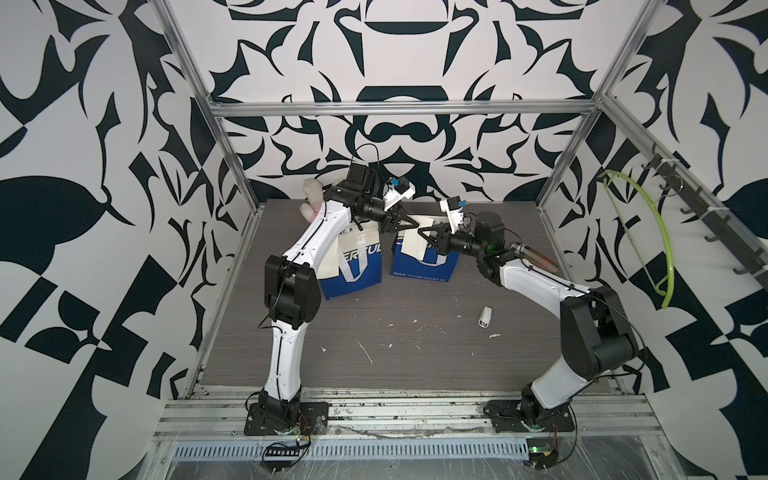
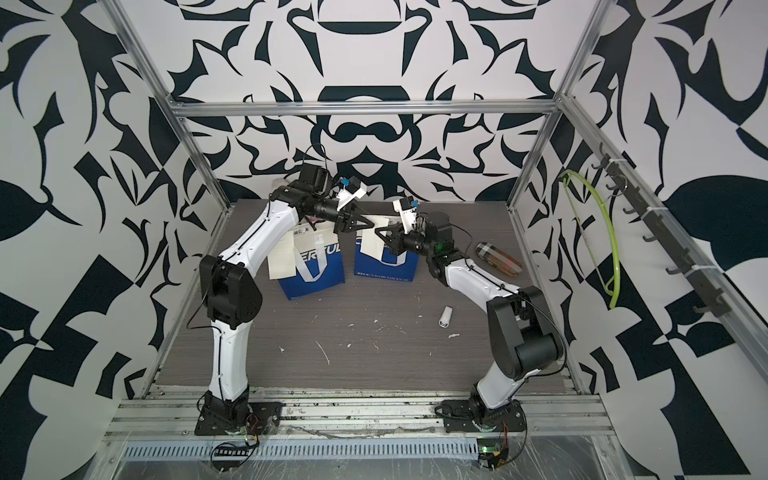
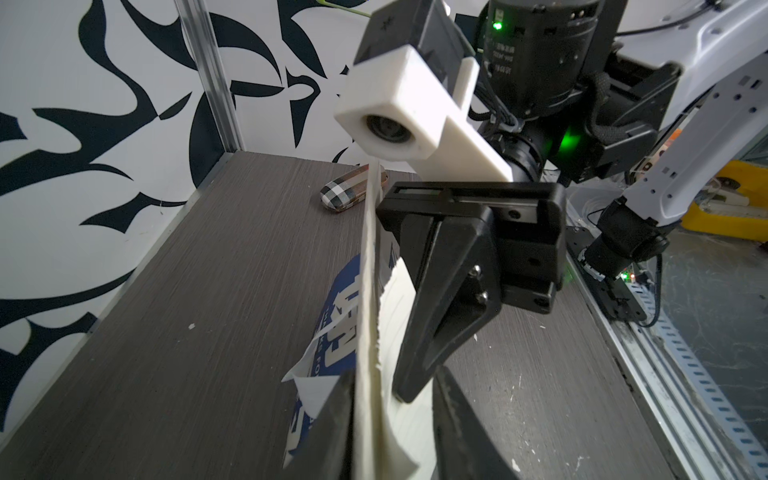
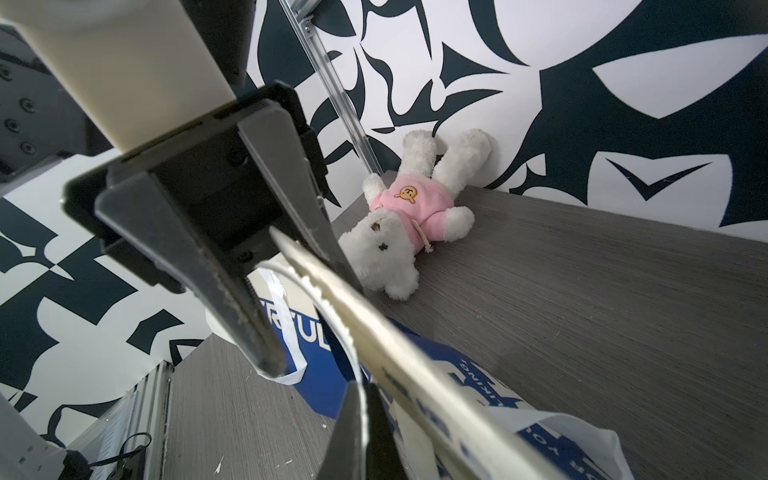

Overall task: Staple the receipts to the bags
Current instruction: Hold the receipt from the takeout bag, then pick up the stapler from the center of the board.

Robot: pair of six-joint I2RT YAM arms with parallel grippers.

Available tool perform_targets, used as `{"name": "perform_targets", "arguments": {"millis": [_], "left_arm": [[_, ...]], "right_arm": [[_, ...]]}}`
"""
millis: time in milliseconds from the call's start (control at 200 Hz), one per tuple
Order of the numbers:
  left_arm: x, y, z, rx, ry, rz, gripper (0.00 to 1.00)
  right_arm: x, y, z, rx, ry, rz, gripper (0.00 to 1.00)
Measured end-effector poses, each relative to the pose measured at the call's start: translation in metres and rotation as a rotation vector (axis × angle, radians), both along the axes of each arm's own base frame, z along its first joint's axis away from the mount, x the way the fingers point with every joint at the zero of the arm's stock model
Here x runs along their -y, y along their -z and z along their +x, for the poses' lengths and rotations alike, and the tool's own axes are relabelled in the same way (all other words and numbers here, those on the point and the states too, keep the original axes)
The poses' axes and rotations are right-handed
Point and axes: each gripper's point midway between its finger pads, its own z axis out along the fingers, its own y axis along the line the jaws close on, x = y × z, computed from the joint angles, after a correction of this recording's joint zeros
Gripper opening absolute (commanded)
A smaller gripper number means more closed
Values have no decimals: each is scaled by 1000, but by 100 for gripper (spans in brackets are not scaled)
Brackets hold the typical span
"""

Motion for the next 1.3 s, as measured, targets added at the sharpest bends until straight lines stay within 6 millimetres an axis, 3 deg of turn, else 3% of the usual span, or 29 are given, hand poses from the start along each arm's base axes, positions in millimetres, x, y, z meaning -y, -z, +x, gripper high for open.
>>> {"name": "perform_targets", "arguments": {"millis": [90, 260, 365, 525, 675, 760, 825, 930, 1050, 1175, 1240, 1300], "left_arm": [[0, 0, 1, 7, 1, -1, 0], [0, 1, 2, 0, -4, 2, 0], [0, 2, 2, 1, -5, 2, 0], [1, 6, 5, 10, -11, 5, 0], [1, 10, 6, 29, -19, 8, 0], [0, 11, 5, 42, -27, 10, 0], [-1, 11, 3, 51, -32, 12, 0], [-3, 10, -2, 62, -40, 15, 0], [-5, 9, -8, 75, -48, 20, 0], [-6, 9, -13, 82, -51, 24, 0], [-7, 10, -15, 82, -51, 24, 0], [-7, 9, -15, 86, -51, 22, 0]], "right_arm": [[0, 0, 0, 0, -2, 0, 0], [0, 0, -1, -4, -3, 1, 0], [0, 1, -1, -12, -4, 4, 34], [5, -2, -15, -67, 0, -19, 56], [38, -37, -59, -77, 104, -82, 71], [68, -59, -82, -69, 218, -124, 72], [90, -59, -91, -120, 307, -169, 72], [138, -26, -92, -289, 499, -273, 71], [185, 51, -95, -592, 670, -432, 67], [206, 135, -123, -881, 723, -598, 67], [214, 159, -142, -978, 738, -661, 67], [218, 169, -151, -1024, 753, -691, 67]]}}
